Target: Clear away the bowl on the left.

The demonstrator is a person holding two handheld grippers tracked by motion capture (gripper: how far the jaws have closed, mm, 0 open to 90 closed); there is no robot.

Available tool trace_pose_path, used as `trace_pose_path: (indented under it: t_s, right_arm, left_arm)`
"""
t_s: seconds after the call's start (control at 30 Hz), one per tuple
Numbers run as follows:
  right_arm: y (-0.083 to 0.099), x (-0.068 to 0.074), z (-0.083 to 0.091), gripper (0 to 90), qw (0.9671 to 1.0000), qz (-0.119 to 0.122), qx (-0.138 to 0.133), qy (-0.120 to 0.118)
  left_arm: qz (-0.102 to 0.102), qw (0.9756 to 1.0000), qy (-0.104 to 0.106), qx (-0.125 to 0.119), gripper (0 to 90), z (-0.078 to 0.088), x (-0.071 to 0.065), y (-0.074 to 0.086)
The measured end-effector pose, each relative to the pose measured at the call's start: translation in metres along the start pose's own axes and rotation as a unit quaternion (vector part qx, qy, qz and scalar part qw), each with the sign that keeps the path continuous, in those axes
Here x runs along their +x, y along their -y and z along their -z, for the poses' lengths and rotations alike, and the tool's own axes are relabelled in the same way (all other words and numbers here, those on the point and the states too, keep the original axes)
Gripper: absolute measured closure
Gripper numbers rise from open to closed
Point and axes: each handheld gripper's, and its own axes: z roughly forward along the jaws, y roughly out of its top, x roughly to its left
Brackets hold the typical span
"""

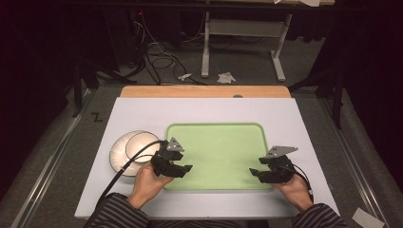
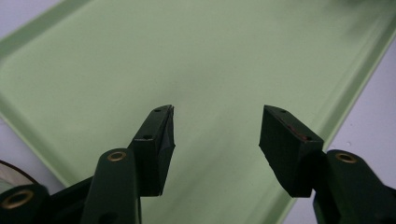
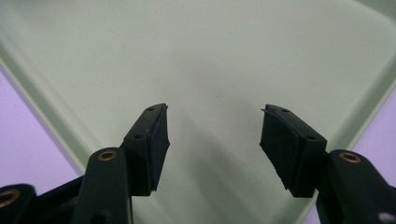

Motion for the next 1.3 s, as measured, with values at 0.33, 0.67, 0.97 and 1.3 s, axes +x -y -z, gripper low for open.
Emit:
trace_pose_path:
  t_s: [0.33, 0.67, 0.97, 1.3]
  right_arm:
    - [0.0, -0.001, 0.0, 43.5, 1.0, 0.001, 0.001, -0.003]
    - [0.0, -0.001, 0.0, 43.6, 1.0, 0.0, 0.0, -0.004]
    - [0.0, -0.001, 0.0, 43.7, 1.0, 0.001, 0.002, -0.004]
    - [0.0, -0.001, 0.0, 43.6, 1.0, 0.004, 0.001, -0.005]
  left_arm:
    - [-0.002, 1.0, 0.001, 0.003, 43.9, -0.001, -0.002, 0.001]
    - [-0.002, 1.0, -0.007, -0.004, 42.4, 0.002, -0.002, 0.0]
    - [-0.002, 1.0, -0.008, -0.004, 42.0, 0.002, -0.001, 0.001]
    - [-0.002, 0.9999, -0.007, -0.013, 41.8, 0.008, -0.001, 0.0]
